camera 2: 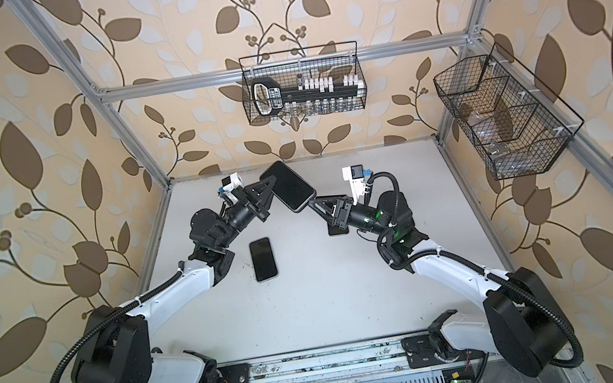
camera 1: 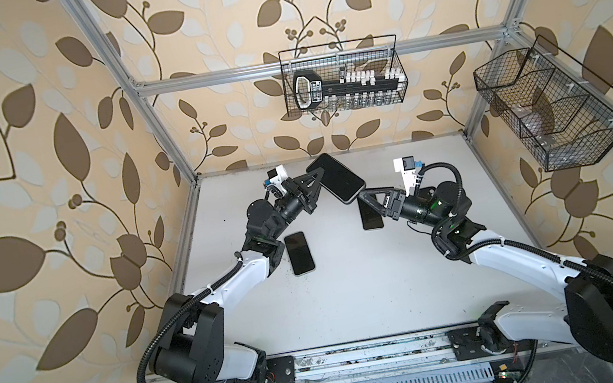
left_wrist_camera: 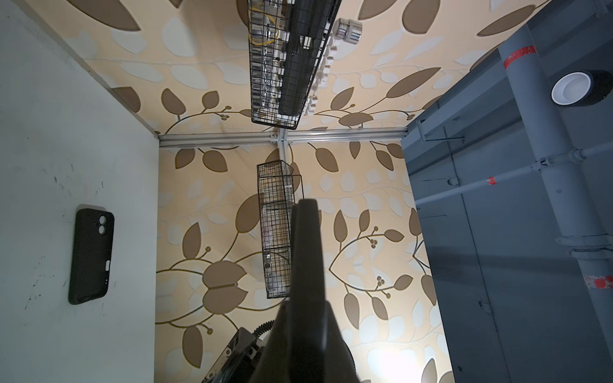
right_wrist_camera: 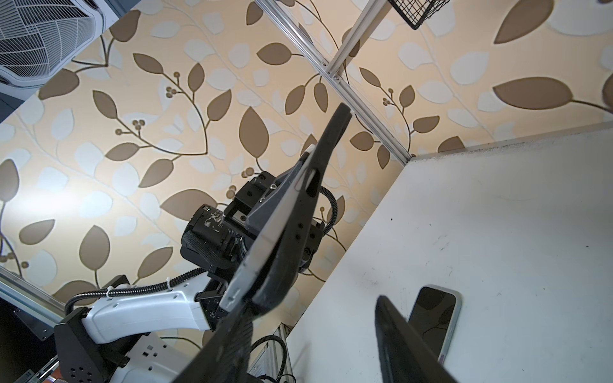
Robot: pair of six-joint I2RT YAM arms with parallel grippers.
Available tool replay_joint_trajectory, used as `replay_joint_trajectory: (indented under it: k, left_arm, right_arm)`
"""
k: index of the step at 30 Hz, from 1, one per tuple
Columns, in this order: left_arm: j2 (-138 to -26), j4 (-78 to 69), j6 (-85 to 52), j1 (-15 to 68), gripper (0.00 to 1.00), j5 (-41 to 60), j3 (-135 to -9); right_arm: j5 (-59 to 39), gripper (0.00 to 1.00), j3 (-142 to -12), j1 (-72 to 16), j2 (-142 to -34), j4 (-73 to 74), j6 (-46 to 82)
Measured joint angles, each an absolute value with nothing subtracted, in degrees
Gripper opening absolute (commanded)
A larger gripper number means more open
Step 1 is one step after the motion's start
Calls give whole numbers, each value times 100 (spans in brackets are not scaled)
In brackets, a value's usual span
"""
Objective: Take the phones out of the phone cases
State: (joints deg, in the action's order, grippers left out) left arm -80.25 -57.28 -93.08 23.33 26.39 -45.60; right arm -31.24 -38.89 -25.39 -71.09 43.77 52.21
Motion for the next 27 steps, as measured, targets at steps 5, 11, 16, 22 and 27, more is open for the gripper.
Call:
replay_joint_trajectory:
  k: [5, 11, 16, 22, 27]
  left_arm:
    - [-8025, -5714, -9238, 2401, 0, 2600, -4589]
    - [-8014, -5533, -8989, 2558, 0, 2620, -4609]
    - [-7940, -5345, -8768, 2591, 0, 2655, -4617]
    - [-7926, -5140, -8482, 2596, 0, 2700, -4816]
    - [-8014, -5083, -8364, 2596, 0, 2716, -4976]
  right_arm:
    - [-3201, 58, -3933, -2471, -7249, 4497, 5408]
    - [-3297, 56, -3999, -2316, -7548, 4825, 5894]
    - [-3299, 51, -4029, -2329, -7594, 4847, 6108]
    - [-3236, 48, -4029, -2447, -7588, 4890, 6285]
    - [-3140, 45, -4007, -2467, -7476, 4895, 6416]
